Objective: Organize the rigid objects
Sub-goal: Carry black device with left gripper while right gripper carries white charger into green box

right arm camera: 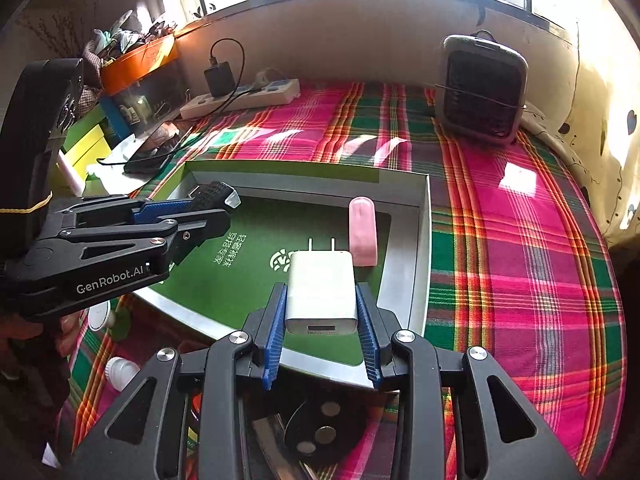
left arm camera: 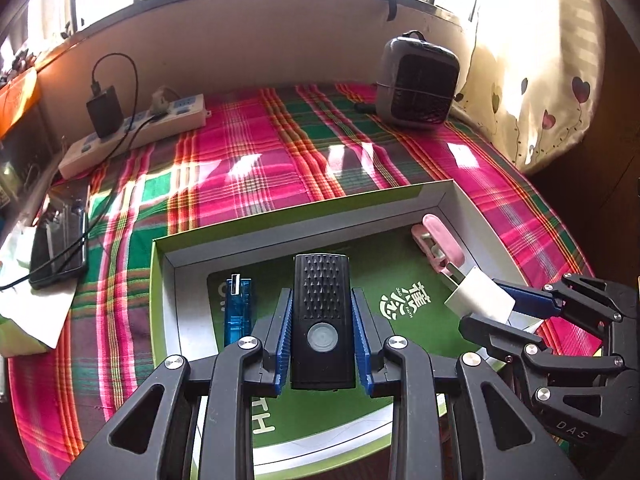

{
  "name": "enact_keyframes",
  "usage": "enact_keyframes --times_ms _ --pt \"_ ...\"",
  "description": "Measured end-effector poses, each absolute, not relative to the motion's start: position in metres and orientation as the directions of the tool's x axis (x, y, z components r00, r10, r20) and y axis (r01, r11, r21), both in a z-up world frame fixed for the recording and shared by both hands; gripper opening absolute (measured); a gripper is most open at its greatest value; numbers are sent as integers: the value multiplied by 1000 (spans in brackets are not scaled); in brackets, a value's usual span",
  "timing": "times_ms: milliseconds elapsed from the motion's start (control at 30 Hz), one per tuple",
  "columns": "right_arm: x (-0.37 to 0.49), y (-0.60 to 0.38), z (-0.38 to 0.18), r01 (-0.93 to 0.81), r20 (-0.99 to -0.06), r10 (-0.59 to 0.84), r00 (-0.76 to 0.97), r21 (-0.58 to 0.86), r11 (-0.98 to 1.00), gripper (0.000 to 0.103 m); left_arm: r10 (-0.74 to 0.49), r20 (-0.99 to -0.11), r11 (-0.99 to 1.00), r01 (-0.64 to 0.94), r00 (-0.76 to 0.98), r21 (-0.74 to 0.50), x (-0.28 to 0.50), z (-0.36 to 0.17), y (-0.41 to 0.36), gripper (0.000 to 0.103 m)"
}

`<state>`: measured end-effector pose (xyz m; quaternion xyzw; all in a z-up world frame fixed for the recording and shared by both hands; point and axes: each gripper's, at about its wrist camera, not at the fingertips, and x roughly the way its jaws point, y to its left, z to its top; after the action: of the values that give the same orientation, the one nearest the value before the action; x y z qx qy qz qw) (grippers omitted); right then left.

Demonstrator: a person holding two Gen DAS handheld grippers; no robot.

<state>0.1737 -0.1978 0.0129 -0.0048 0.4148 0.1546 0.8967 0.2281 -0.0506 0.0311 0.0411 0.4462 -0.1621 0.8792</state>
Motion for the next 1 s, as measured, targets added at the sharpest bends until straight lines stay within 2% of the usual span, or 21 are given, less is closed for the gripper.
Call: enact_keyframes --times_ms 367,1000 --pt "185 -196 0 -274 -769 254 586 107 956 35 -225 -815 952 297 534 -68 241 19 -49 26" --pt "184 -188 -3 -280 -756 201 623 25 960 35 -217 -821 957 282 528 -71 247 10 -48 26"
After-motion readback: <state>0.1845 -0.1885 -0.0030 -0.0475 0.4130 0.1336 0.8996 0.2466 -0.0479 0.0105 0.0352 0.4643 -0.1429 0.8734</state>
